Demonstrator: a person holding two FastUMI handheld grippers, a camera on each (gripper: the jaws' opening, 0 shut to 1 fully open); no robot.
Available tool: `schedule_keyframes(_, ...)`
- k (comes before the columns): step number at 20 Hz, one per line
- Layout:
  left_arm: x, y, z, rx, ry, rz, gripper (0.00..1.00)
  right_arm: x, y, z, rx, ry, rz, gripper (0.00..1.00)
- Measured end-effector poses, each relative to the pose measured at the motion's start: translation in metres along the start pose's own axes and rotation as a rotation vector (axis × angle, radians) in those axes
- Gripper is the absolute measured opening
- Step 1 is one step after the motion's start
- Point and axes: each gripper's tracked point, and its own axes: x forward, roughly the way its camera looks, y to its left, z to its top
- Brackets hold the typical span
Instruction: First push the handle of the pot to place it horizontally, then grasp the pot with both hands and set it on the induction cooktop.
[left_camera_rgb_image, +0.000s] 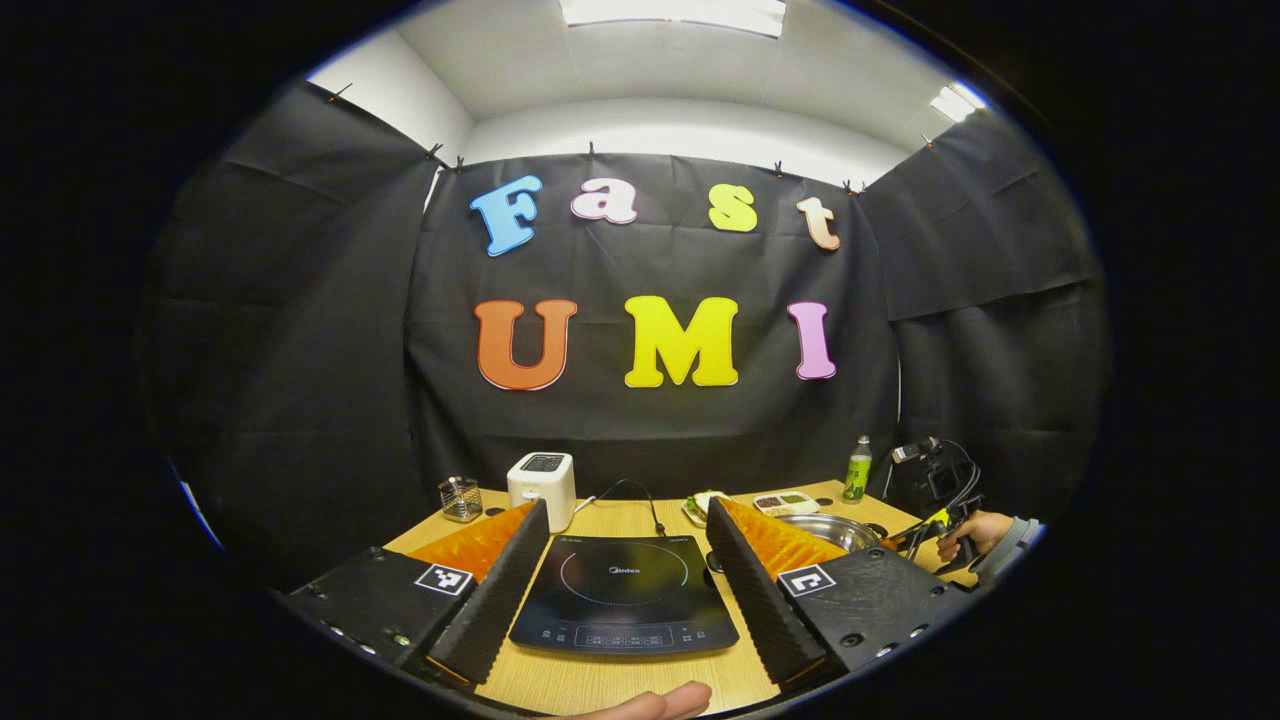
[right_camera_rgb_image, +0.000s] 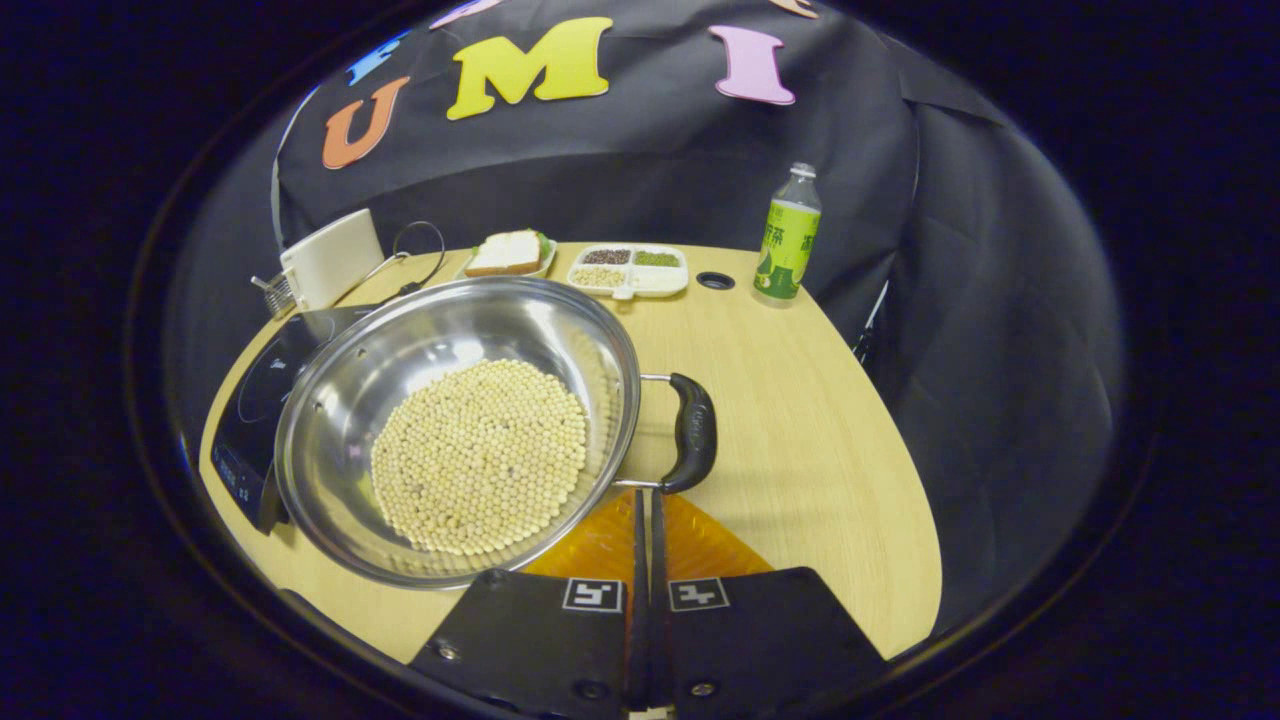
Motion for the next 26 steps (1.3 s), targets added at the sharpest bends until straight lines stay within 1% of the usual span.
schedule_keyframes(4, 0.003, 0.0, -0.005, -0.027, 0.016, 0.006, 0.95, 0.009, -0.004, 0.008, 0.034, -0.02, 0.005, 0.04)
schedule_keyframes(5, 0.003, 0.001, -0.005, -0.026, 0.017, 0.012, 0.95, 0.009, -0.004, 0.007, 0.043, -0.023, 0.012, 0.01)
schedule_keyframes(6, 0.005, 0.001, -0.006, -0.024, 0.018, 0.017, 0.95, 0.009, -0.003, 0.007, 0.048, -0.028, 0.018, 0.01)
schedule_keyframes(7, 0.004, 0.001, -0.006, -0.022, 0.021, 0.02, 0.95, 0.009, -0.004, 0.007, 0.053, -0.032, 0.021, 0.04)
schedule_keyframes(10, 0.004, 0.0, -0.006, -0.02, 0.026, 0.023, 0.95, 0.005, -0.004, 0.007, 0.062, -0.034, 0.023, 0.04)
schedule_keyframes(14, 0.007, -0.009, -0.008, -0.041, 0.03, 0.0, 0.95, -0.002, -0.005, 0.007, 0.075, -0.044, 0.017, 0.04)
schedule_keyframes(18, 0.021, -0.026, -0.015, -0.031, 0.066, -0.024, 0.95, -0.023, -0.014, 0.021, 0.043, -0.104, -0.02, 0.04)
schedule_keyframes(19, 0.026, -0.032, -0.018, -0.031, 0.084, -0.036, 0.95, -0.029, -0.014, 0.025, 0.042, -0.115, -0.019, 0.04)
schedule_keyframes(20, 0.032, -0.039, -0.022, -0.034, 0.102, -0.049, 0.95, -0.035, -0.01, 0.03, 0.042, -0.127, -0.001, 0.05)
schedule_keyframes(21, 0.04, -0.046, -0.025, -0.038, 0.121, -0.065, 0.95, -0.042, -0.008, 0.033, 0.038, -0.14, 0.013, 0.14)
schedule_keyframes(22, 0.048, -0.054, -0.03, -0.042, 0.139, -0.082, 0.95, -0.046, -0.011, 0.036, 0.03, -0.156, 0.003, 0.25)
schedule_keyframes(24, 0.07, -0.067, -0.044, -0.045, 0.188, -0.116, 0.95, -0.053, -0.017, 0.044, 0.02, -0.186, -0.01, 0.41)
schedule_keyframes(25, 0.079, -0.075, -0.053, -0.046, 0.22, -0.139, 0.95, -0.058, -0.013, 0.045, 0.01, -0.19, 0.001, 0.52)
schedule_keyframes(26, 0.09, -0.084, -0.061, -0.063, 0.247, -0.167, 0.95, -0.061, -0.014, 0.046, 0.003, -0.191, 0.007, 0.7)
